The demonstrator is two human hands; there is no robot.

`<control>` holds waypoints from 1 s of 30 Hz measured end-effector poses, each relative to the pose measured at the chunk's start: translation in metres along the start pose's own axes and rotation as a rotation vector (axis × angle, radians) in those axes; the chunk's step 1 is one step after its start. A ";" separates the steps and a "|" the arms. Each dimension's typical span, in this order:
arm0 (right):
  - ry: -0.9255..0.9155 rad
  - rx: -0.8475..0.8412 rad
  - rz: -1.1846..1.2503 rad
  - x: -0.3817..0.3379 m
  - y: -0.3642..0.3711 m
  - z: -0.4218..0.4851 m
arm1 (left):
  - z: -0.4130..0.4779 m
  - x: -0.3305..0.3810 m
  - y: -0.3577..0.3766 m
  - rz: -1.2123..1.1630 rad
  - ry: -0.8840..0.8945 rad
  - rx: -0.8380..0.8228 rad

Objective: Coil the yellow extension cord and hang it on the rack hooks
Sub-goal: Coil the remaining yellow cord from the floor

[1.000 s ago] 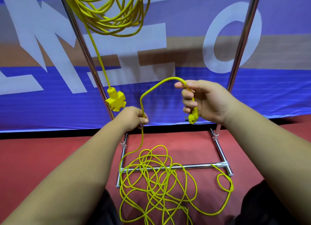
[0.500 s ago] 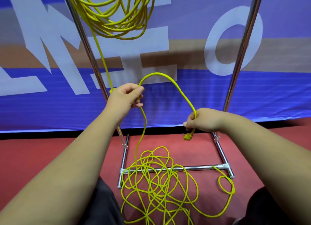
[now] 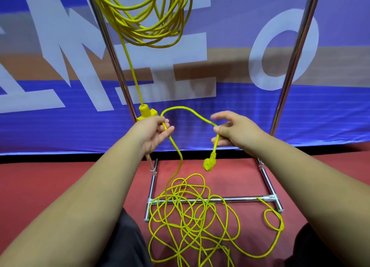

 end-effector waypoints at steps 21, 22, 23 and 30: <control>-0.030 -0.241 -0.543 0.008 0.025 -0.010 | -0.004 -0.014 0.016 0.188 -0.220 -0.112; -0.043 -0.241 -0.547 0.009 0.028 -0.011 | -0.005 -0.017 0.018 0.231 -0.222 -0.106; -0.055 -0.244 -0.529 0.011 0.034 -0.011 | -0.005 -0.019 0.021 0.240 -0.230 -0.097; 0.078 -0.435 0.109 0.030 0.077 -0.023 | -0.007 -0.022 0.040 -0.188 -0.197 -0.092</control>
Point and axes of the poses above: each hand's wrist, its own z-axis towards the middle knuckle, its own y-axis out of the palm, x = y × z, the point moved 4 cm from there along z, towards the middle knuckle, and after that the axes turned 9 degrees about -y, right-handed, at the moved point
